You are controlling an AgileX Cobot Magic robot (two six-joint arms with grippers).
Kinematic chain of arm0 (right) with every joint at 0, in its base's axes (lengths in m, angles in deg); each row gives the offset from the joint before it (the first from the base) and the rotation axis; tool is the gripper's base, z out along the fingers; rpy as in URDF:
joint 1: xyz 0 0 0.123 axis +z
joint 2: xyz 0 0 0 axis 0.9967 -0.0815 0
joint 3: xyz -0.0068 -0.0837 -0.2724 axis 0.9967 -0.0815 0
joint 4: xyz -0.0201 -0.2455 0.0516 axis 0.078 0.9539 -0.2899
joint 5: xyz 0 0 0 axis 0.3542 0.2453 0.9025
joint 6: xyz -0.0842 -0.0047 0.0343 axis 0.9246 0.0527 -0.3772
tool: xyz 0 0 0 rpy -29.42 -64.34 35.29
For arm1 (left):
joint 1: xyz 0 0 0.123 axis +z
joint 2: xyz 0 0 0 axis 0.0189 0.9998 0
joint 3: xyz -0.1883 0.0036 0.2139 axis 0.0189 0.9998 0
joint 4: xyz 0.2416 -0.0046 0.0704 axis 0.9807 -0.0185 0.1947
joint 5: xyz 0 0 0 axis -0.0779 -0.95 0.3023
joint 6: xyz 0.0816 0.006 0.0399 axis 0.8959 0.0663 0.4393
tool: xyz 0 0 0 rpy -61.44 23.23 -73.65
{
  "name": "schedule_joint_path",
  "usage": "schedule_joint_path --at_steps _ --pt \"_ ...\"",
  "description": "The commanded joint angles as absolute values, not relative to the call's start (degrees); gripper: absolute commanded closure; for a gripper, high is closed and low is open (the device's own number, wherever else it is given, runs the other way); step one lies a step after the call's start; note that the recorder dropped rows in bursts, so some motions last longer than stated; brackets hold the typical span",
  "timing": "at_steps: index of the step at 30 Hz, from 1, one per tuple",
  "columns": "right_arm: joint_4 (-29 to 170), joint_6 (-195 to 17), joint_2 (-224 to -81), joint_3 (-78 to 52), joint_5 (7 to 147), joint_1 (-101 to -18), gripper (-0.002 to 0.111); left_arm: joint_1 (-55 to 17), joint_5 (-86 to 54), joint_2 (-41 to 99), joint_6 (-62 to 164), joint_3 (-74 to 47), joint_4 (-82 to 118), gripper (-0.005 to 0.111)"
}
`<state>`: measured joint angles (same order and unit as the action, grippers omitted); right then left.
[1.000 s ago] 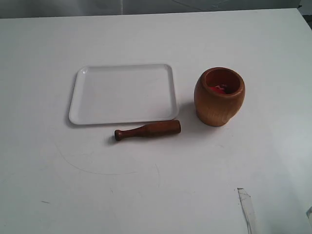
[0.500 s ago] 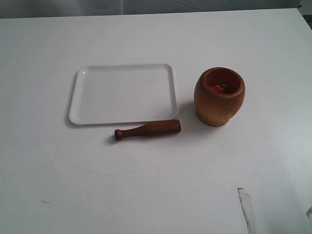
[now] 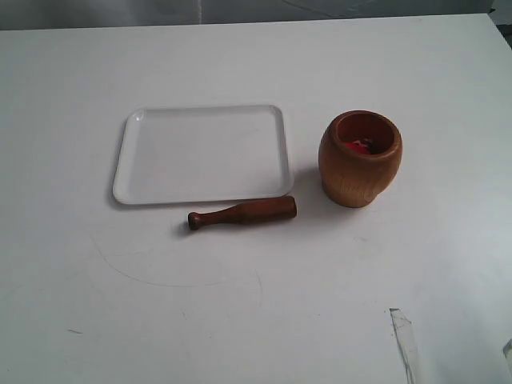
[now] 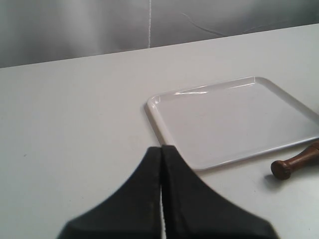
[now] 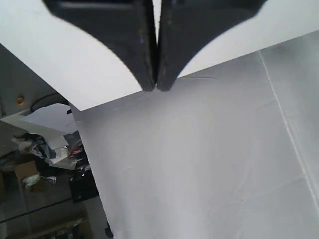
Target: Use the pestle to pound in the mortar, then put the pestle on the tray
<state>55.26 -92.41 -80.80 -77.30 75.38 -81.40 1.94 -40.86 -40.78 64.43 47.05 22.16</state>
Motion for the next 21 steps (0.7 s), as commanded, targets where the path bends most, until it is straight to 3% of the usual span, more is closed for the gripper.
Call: schedule_joint_path --at_steps 1,8,12,17,21 --pt "53.82 -92.76 -80.65 -77.5 76.12 -81.87 0.108 1.5 -40.69 -40.85 63.96 47.08 21.74 0.107" --pt "47.56 -94.87 -80.65 -76.74 82.59 -81.87 0.108 1.5 -40.69 -40.85 63.96 47.08 21.74 0.107" --pt "54.69 -94.87 -80.65 -66.12 81.47 -81.87 0.108 1.5 -40.69 -40.85 63.96 47.08 21.74 0.107" --pt "66.51 -88.16 -83.47 -48.74 69.93 -81.87 0.108 1.5 -40.69 -40.85 63.96 47.08 21.74 0.107" --pt "50.77 -61.9 -91.58 -39.65 57.91 -81.87 0.108 1.5 -40.69 -40.85 63.96 47.08 21.74 0.107"
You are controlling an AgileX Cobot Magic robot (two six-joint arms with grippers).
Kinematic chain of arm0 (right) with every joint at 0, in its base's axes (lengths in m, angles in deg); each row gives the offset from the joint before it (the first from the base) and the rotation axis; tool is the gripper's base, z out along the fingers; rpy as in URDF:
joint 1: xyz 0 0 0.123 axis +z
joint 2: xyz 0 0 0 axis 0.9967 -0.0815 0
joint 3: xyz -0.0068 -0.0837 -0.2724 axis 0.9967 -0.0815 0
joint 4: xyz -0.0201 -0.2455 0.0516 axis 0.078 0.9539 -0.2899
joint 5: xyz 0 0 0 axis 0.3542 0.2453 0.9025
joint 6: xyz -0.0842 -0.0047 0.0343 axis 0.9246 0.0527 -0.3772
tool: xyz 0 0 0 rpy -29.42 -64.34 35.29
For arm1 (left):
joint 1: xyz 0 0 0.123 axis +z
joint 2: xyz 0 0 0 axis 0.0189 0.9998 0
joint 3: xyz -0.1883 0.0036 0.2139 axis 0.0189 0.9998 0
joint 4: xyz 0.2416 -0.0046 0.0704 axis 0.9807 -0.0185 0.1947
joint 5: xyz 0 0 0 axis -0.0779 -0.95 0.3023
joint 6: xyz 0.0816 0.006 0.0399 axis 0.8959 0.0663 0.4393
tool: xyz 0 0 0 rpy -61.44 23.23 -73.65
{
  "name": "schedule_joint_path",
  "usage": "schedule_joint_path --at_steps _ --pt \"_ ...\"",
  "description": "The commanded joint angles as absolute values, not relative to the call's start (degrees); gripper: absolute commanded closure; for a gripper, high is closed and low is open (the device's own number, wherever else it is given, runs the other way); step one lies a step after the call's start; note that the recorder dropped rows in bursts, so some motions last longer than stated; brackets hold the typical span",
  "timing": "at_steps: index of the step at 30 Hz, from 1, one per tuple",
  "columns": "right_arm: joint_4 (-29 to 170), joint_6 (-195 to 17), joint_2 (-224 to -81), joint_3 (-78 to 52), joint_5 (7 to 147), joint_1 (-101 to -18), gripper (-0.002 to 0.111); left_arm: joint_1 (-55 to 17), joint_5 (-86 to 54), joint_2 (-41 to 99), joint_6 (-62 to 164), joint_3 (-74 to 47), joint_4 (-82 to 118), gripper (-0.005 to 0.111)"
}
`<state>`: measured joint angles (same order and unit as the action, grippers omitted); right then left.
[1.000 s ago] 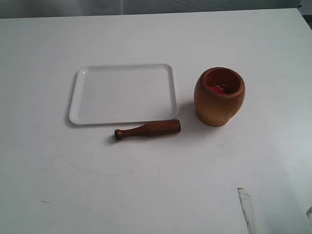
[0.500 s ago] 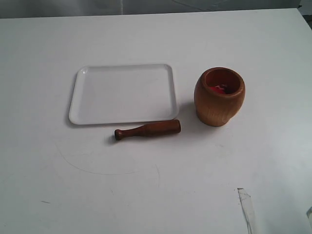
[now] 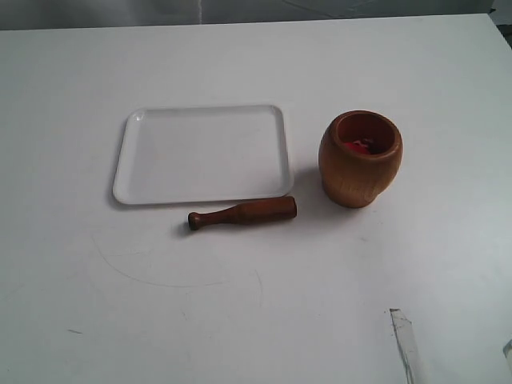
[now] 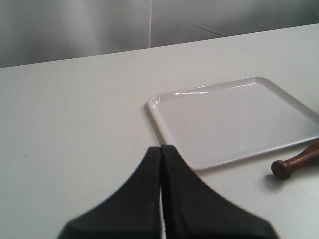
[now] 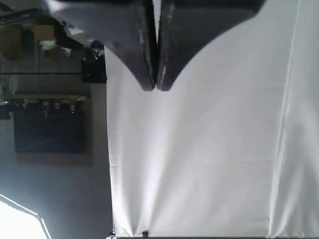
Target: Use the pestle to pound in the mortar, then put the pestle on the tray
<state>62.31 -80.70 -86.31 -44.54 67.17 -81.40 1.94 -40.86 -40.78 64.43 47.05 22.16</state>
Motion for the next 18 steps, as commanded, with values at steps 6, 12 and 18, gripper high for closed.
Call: schedule_joint_path --at_steps 6,12,18 --pt "12.84 -15.85 -107.99 -32.04 26.09 -81.87 0.108 1.5 -40.69 -40.85 63.96 47.08 21.74 0.107" --pt "9.19 -13.38 -122.64 -28.73 12.87 -81.87 0.108 1.5 -40.69 -40.85 63.96 47.08 21.74 0.107" --pt "12.84 -13.06 -131.86 -28.73 13.16 -80.5 0.108 1.5 -40.69 -40.85 63.96 47.08 21.74 0.107"
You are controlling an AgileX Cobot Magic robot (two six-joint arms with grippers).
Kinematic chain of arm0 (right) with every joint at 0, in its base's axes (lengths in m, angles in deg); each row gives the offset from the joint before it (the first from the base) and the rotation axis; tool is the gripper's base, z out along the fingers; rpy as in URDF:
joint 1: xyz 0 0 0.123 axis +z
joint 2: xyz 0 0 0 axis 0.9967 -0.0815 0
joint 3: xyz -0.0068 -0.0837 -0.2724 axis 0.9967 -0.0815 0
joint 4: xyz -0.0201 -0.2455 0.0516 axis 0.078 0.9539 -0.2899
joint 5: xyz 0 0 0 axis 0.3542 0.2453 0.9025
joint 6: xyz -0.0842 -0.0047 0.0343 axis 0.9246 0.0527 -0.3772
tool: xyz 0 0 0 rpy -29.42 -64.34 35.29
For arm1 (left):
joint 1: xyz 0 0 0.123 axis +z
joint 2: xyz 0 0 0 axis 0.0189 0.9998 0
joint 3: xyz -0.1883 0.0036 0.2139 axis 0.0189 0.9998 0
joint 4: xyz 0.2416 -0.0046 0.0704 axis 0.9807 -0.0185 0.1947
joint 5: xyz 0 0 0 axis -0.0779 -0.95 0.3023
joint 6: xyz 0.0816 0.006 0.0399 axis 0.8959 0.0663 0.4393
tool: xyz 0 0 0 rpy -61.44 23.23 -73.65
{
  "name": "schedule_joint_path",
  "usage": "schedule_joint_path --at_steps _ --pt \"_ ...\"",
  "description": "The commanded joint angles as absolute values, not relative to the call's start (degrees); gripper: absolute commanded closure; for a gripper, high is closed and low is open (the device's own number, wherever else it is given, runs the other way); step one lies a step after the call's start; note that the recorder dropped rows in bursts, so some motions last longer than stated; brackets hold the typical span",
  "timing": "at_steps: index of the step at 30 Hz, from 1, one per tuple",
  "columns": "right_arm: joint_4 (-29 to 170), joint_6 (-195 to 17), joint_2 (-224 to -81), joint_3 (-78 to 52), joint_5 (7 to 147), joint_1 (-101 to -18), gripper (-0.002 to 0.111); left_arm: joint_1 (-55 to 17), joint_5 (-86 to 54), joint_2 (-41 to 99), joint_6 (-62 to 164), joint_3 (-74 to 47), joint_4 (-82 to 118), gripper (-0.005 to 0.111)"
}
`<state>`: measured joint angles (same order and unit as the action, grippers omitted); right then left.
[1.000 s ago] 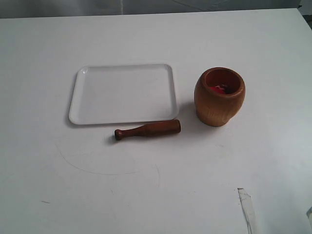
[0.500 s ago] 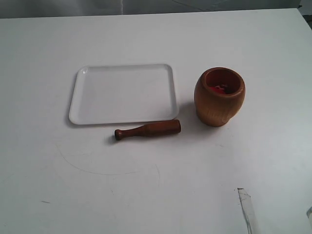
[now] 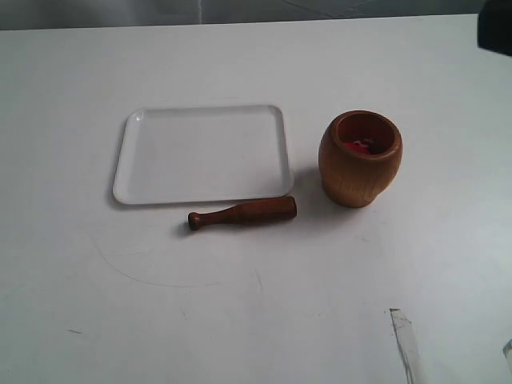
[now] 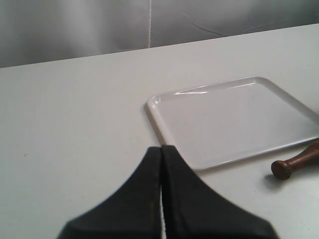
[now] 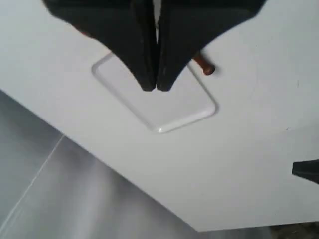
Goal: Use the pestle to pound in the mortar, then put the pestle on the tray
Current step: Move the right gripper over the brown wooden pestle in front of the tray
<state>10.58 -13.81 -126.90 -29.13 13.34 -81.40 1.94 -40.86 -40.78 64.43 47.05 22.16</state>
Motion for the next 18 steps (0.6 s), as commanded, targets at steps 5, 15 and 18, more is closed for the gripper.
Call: schedule_joint_path --at_steps 5,15,18 --pt "17.42 -13.53 -137.62 -28.73 20.09 -71.64 0.108 1.5 -40.69 -40.85 63.96 47.08 21.74 0.107" --pt "26.01 -15.59 -152.18 -28.73 44.79 -48.43 0.108 1.5 -40.69 -40.85 63.96 47.08 21.74 0.107" --pt "28.71 -15.59 -158.18 -28.73 50.2 -44.03 0.108 1.5 -40.69 -40.85 63.96 47.08 21.74 0.107"
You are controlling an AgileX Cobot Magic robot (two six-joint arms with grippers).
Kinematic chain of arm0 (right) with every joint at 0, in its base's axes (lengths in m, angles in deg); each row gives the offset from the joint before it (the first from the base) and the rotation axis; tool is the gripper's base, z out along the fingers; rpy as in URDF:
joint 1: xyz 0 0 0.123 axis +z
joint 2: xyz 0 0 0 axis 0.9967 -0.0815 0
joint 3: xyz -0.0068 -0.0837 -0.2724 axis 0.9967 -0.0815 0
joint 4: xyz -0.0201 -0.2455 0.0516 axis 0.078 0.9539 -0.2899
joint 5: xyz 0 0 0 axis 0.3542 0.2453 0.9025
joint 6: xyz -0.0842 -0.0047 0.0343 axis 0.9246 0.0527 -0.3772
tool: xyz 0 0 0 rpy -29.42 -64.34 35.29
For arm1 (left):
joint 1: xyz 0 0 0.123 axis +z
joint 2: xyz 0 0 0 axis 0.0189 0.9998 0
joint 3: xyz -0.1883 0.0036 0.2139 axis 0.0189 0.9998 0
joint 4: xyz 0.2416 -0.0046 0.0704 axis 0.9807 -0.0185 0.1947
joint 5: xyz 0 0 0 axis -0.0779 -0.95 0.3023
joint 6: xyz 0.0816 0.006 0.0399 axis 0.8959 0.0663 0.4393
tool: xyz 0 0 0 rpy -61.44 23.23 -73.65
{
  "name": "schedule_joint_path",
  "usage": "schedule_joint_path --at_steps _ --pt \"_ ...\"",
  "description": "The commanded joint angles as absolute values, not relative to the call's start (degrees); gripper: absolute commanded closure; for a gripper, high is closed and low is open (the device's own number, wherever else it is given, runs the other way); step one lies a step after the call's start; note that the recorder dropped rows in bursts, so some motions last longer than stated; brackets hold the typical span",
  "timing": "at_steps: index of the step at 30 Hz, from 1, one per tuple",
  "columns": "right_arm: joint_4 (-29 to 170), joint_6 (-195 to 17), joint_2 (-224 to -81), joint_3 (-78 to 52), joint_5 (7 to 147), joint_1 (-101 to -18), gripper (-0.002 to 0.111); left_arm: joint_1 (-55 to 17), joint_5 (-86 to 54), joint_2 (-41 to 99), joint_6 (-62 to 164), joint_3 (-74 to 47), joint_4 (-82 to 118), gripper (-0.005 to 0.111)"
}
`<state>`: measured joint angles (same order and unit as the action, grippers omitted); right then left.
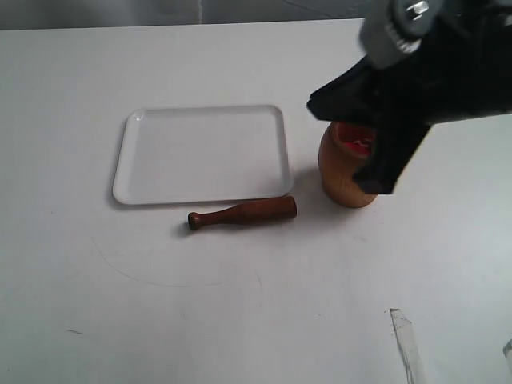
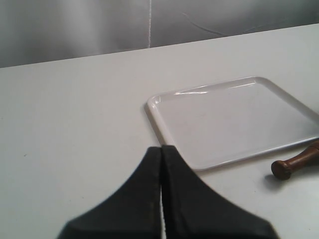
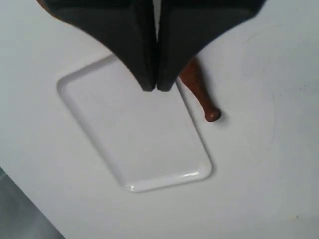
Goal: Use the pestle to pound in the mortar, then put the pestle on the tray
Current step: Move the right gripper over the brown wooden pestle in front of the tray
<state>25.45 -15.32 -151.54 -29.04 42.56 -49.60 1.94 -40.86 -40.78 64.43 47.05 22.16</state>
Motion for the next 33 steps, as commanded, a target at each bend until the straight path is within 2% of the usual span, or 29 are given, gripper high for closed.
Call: schedule_joint_path --at_steps 1,6,13,17,26,33 --pt "29.41 -15.59 -160.36 -28.73 52.21 -42.84 0.108 1.5 -40.69 -40.85 63.96 47.08 21.74 0.107" --pt "31.08 -15.59 -169.58 -27.68 62.47 -38.34 0.108 1.5 -40.69 -40.85 63.96 47.08 21.74 0.107" --pt "31.85 -20.79 -179.0 -18.14 61.81 -35.31 0.108 1.5 -40.69 -40.85 63.96 47.08 21.74 0.107" --pt "38.81 -32.68 -182.67 -14.19 60.96 -34.07 0.108 1.5 -40.69 -40.85 63.96 47.08 21.74 0.107" --pt "74.41 -68.62 -181.47 -13.41 61.35 -33.98 0.108 1.5 -40.69 -40.85 63.96 47.08 21.74 0.107" --pt "116.06 -115.16 -177.13 -13.41 43.98 -33.86 0.108 1.5 -40.69 -40.85 63.96 47.08 21.74 0.107"
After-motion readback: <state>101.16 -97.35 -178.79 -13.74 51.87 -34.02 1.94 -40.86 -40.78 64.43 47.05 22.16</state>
